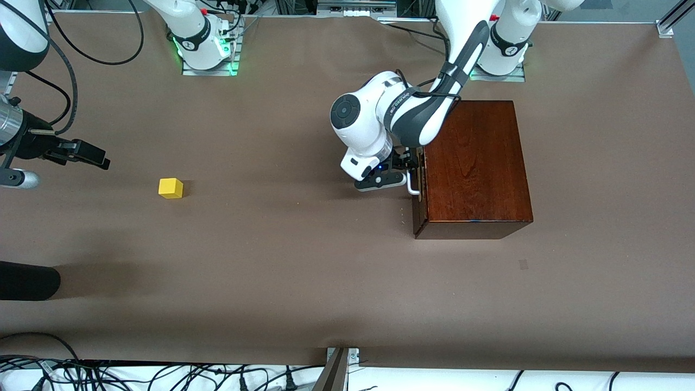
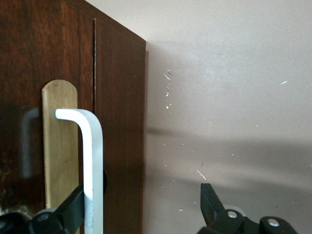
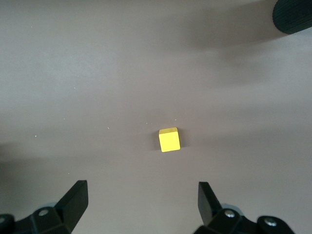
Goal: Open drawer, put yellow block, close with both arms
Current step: 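Grasp the white drawer handle with the left gripper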
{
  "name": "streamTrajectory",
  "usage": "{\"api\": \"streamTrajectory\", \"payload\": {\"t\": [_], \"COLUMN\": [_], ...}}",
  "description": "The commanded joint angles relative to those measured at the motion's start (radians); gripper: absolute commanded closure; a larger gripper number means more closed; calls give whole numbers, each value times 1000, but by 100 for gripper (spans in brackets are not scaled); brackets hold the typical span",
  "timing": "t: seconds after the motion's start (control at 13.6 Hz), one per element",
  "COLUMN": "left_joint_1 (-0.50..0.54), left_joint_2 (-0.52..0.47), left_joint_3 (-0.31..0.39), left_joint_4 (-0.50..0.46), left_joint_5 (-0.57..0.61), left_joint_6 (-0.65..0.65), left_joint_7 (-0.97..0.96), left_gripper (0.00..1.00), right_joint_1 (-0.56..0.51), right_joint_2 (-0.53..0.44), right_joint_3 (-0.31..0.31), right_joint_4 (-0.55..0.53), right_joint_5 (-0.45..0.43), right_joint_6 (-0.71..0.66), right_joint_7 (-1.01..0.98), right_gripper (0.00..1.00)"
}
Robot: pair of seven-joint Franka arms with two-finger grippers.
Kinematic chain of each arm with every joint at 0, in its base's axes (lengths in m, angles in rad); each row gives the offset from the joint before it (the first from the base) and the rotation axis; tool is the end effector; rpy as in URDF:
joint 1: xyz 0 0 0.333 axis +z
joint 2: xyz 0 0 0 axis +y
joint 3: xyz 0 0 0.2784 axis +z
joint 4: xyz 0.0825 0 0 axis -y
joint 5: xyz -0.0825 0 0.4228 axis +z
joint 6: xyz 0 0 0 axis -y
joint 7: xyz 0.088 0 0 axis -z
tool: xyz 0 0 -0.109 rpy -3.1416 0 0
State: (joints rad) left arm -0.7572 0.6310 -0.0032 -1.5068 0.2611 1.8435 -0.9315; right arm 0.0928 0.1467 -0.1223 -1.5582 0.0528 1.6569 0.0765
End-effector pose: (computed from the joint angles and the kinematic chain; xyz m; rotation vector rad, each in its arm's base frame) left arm 0.5116 -0.4574 0.2241 -2.7639 -0.0876 0.0228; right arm 0.6348 -0.0094 0.5092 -3.1024 0.1722 0.0741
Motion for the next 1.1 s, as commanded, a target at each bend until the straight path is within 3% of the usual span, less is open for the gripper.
{"api": "streamTrajectory", "payload": {"t": [0.0,1.03], "left_joint_1": [-8,-40], "left_joint_2": [10,95], "left_joint_3": [-1,-1], "left_joint_4": [28,163], "left_joint_5": [-51,-77], "left_joint_6": [0,8], "left_joint_7": [-10,-23], "left_gripper": [0,0], "right_joint_1": [-7,-8], "right_joint_2": [-3,14], "right_joint_3": [4,4], "right_joint_4": [0,3], "right_joint_5": [-2,-2], "right_joint_6": [-9,-6], "right_joint_7": [2,-9], "right_gripper": [0,0]}}
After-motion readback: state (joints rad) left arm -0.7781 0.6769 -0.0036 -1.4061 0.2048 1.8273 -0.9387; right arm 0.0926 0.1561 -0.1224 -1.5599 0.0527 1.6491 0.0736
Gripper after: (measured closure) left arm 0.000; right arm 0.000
